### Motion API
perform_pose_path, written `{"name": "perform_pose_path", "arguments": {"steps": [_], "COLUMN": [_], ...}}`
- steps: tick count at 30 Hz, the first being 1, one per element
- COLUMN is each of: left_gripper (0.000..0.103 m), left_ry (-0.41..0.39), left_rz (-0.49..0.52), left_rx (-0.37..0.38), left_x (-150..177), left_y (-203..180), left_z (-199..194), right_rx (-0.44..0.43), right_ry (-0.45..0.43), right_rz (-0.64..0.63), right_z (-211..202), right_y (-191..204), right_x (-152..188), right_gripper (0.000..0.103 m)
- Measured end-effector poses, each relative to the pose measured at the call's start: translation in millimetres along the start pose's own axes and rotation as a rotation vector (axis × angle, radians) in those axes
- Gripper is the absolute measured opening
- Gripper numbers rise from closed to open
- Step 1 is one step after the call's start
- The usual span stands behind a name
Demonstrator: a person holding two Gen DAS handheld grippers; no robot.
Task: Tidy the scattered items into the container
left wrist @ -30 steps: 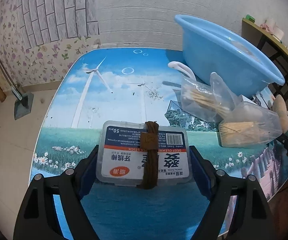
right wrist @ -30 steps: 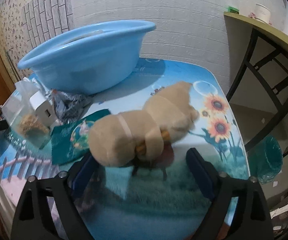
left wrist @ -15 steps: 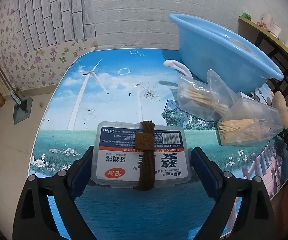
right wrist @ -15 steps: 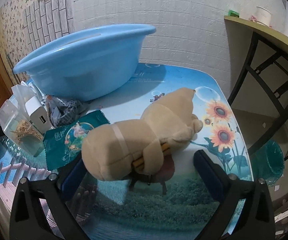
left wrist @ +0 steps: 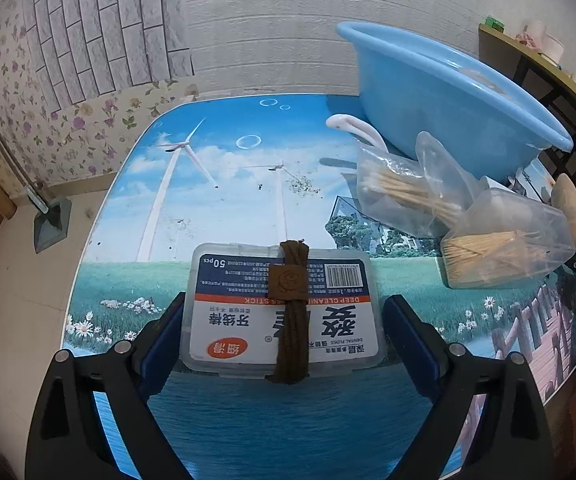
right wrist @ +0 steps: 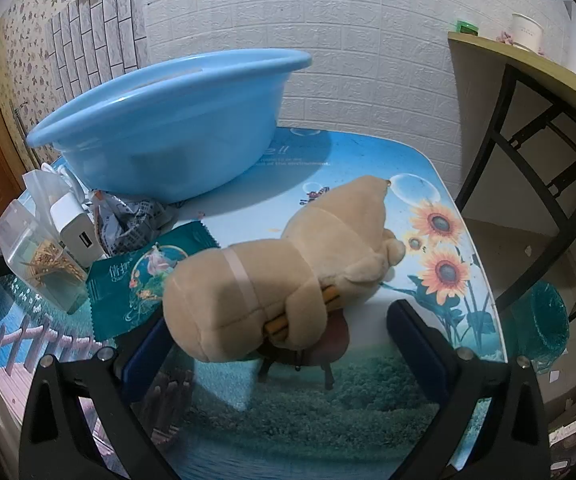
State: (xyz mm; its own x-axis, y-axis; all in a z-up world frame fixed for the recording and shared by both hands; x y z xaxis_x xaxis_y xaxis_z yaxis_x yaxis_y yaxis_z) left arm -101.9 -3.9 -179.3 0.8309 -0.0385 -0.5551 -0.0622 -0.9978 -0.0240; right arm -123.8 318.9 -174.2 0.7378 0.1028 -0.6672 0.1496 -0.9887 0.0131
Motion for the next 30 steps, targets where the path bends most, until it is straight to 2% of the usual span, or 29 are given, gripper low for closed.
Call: {"name": "perform_pose_path", "arguments": {"steps": [9,23,30], "left_gripper": [0.094,0.094,0.094], "left_ry": [0.001,0.002,0.0], "left_rz": [-0.027,0.0,-0.05], "left_rx": [0.0,0.001,0.021], "left_x": [0.1,1.2,-0.2], "left_y": [5.2,4.9,9.3], "left_z": [-0.8,-0.4,-2.1], "right_rx": [-0.005,0.0,-0.007], "right_ry": [-0.006,-0.003,-0.005], "right_rz": [-0.005,0.0,-0.007], "right_z": [-0.8,0.4,-0.5], "right_y": [0.4,-0.3,-0.5], "right_x": [0.4,0.0,-0.8], "right_gripper": [0.103,0.103,0.103]}}
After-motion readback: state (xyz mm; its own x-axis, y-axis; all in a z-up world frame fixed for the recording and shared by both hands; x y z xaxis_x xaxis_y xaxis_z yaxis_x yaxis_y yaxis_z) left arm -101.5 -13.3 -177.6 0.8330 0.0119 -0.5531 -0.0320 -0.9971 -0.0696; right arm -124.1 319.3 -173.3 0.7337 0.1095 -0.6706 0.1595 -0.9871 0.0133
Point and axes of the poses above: each gripper's, at about its wrist camera, not at the fingertips, and z roughly the way its jaws point, y to its left, x to its underside, the point moved 9 cm from there along z, roughly the way its jaws point
